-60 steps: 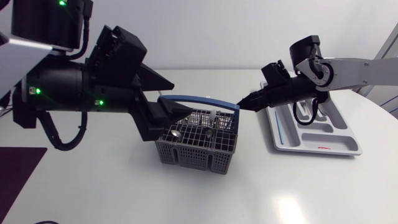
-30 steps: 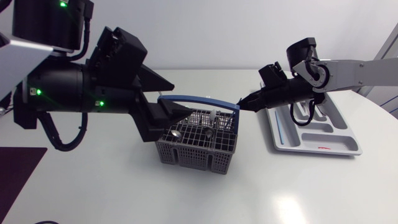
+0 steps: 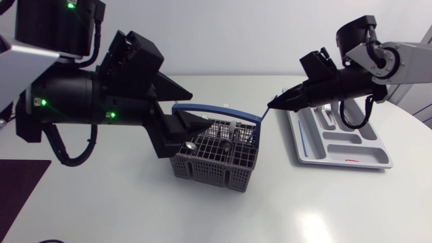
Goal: Unload the cutlery basket into the drawer organizer.
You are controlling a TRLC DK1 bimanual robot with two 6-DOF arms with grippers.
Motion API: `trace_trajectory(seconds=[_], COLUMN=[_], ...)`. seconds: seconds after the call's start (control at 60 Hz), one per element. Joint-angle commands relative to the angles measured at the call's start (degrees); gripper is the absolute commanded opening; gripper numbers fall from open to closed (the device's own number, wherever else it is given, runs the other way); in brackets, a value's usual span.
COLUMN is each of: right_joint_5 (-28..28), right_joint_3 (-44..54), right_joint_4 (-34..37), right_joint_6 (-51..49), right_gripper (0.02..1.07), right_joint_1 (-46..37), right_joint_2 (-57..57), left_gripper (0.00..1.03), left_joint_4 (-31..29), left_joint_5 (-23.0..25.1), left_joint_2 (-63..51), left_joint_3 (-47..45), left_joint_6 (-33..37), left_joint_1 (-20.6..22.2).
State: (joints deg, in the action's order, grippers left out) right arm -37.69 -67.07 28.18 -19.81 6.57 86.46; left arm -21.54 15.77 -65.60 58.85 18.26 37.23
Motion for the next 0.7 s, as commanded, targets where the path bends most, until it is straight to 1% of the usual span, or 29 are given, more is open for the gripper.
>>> trace_trajectory(seconds=[0.0, 0.2, 0.383, 0.567, 0.683], right_joint_5=[-0.3, -0.8, -1.2, -1.2, 0.0], right_joint_3=[-2.3, -6.1, -12.9, -19.3, -23.3], right_joint_4=[2.3, 7.5, 15.8, 23.5, 28.9], right_joint_6=[-1.4, -1.9, -4.0, -7.1, -8.9], right_gripper=[0.08, 0.08, 0.08, 0.08, 0.08], right_joint_1=[-0.7, -2.0, -4.7, -8.9, -11.4], right_joint_2=[-2.4, -5.3, -5.6, -3.8, 0.1], left_gripper=[0.98, 0.98, 0.98, 0.98, 0.98], left_joint_4=[-0.2, -0.3, -0.2, -0.3, -0.3], left_joint_5=[-0.7, -0.8, -0.8, -0.8, -0.8], left_joint_2=[0.7, 0.7, 1.4, 2.0, 2.1], left_joint_3=[-0.6, -0.8, -1.1, -1.4, -2.0], left_joint_6=[0.9, 1.1, 1.3, 1.6, 2.2], left_joint_1=[0.5, 0.6, 0.5, 0.1, 0.2])
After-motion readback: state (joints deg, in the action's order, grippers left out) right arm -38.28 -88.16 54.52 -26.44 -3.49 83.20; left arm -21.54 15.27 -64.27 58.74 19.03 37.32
